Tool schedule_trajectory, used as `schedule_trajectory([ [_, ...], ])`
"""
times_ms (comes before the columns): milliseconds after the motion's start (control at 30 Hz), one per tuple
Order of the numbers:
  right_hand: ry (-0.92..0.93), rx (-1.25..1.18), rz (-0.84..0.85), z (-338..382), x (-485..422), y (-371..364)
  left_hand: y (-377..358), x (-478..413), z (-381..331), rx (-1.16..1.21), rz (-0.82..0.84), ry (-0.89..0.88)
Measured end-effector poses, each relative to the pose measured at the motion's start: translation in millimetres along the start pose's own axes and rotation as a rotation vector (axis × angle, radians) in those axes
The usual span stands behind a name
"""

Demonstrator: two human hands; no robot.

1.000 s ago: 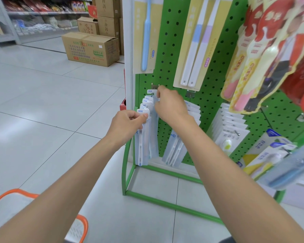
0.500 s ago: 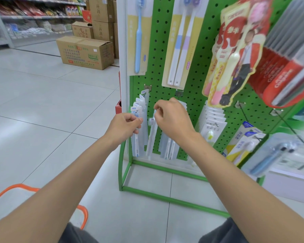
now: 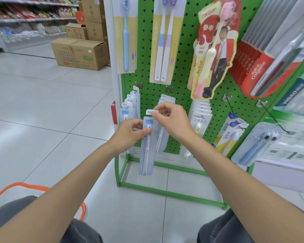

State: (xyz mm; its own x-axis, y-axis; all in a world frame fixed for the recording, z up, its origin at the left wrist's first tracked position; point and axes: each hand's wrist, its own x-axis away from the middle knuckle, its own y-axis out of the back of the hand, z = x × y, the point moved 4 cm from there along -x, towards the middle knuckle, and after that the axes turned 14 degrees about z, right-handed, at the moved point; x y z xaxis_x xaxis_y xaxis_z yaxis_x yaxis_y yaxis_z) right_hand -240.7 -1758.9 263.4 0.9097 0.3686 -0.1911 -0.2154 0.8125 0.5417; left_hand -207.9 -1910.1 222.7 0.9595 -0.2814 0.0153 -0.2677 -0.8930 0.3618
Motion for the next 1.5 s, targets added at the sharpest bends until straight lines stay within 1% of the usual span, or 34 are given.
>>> schedule_trajectory([
  [167, 0.015, -0.092, -0.052, -3.5, 0.4, 5.8, -3.5, -2.1, -4.7, 0.015, -0.017, -0.04],
  [267, -0.044, -0.155, -0.016, -7.0, -1.1, 4.2, 0.7, -3.9, -5.9, 0.072, -0.066, -0.039],
  [433, -0.188, -0.147, 0.199, -17.9, 0.8, -17.8, 15.8, -3.6, -9.4, 0.286, -0.212, -0.045],
  [533, -0.28, -0.175, 0.32, -25.3, 4.7, -34.7, 28.3, -2.1, -6.7, 0.357, -0.339, -0.022],
  [600, -0.311, -0.17, 0.406, -30.2, 8.2, -44.5, 36.2, -0.8, -3.9, 0.407, -0.404, -0.005],
  [733, -0.34, -0.027, 0.676, -36.5, 20.3, -62.1, 44.1, 2.8, -5.3, 0.496, -0.459, -0.011],
  [800, -0.325, 0.021, 0.736, -38.1, 24.3, -67.8, 47.1, 3.0, -5.9, 0.524, -0.467, -0.02],
  [967, -0.335, 0.098, 0.789, -41.9, 27.9, -75.1, 49.4, 1.3, -7.2, 0.505, -0.451, -0.039],
  [1067, -0.321, 0.112, 0.815, -42.2, 30.3, -81.5, 46.8, -0.1, -9.7, 0.446, -0.396, -0.062],
  [1167, -0.305, 0.15, 0.801, -39.4, 32.3, -86.4, 43.2, -0.6, -12.8, 0.236, -0.356, -0.074],
  [1233, -0.295, 0.154, 0.793, -36.9, 33.2, -88.1, 41.4, -0.5, -12.0, 0.06, -0.358, -0.041],
  [1267, -0.295, 0.147, 0.797, -36.4, 33.8, -88.8, 41.1, 0.1, -12.1, 0.01, -0.369, -0.028],
  [1367, -0.307, 0.145, 0.786, -34.6, 35.0, -87.1, 43.9, 1.3, -15.2, 0.014, -0.406, -0.06],
  [1500, -0.259, 0.135, 0.736, -36.2, 30.1, -86.4, 47.4, 4.7, -18.2, 0.121, -0.445, -0.108],
])
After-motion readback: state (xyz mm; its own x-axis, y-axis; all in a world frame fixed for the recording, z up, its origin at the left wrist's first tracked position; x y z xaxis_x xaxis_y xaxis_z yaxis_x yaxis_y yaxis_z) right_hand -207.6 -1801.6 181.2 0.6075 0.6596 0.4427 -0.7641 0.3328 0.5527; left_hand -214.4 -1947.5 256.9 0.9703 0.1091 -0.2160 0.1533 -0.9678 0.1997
